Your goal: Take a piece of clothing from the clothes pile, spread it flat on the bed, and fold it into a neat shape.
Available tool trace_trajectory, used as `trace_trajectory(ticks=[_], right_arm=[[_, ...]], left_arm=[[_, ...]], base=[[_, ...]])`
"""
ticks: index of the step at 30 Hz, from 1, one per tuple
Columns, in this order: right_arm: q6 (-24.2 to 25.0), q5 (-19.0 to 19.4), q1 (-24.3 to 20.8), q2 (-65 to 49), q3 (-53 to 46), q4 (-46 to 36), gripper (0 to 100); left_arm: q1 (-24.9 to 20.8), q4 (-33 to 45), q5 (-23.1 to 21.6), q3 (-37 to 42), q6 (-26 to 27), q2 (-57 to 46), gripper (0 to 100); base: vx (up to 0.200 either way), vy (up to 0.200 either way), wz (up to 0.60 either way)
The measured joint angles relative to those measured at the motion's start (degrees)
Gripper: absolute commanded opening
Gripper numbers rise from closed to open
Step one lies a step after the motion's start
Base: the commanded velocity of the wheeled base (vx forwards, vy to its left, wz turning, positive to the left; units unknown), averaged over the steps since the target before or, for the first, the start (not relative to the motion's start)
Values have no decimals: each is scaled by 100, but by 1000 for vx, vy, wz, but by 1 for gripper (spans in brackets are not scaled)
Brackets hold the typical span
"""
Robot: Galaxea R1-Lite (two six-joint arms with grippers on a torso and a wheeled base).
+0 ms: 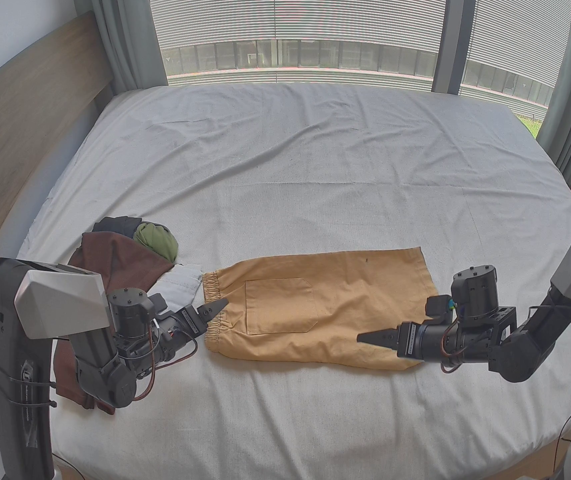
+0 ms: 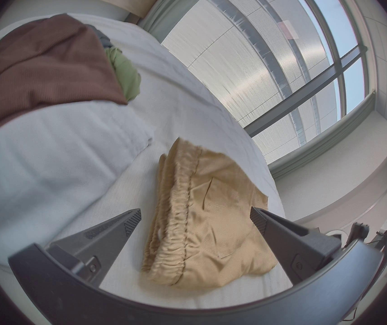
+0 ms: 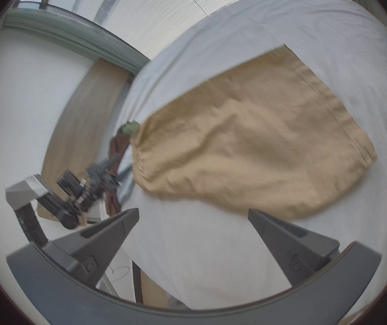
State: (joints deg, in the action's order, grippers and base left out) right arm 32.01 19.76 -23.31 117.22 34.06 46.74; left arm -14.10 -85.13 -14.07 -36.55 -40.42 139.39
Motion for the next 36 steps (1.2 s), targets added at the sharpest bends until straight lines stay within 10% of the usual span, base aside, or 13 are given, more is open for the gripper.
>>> trace_trajectory(ticks=[22, 36], right_arm=[[417, 254, 197, 44, 102, 1364, 100], [419, 233, 146, 234, 105, 1670, 100]], left_arm=[[-425, 1905, 35, -979, -38, 218, 100], [-414, 2099, -24, -1777, -945, 284, 100]], base=[[0, 0, 0], [0, 0, 0]])
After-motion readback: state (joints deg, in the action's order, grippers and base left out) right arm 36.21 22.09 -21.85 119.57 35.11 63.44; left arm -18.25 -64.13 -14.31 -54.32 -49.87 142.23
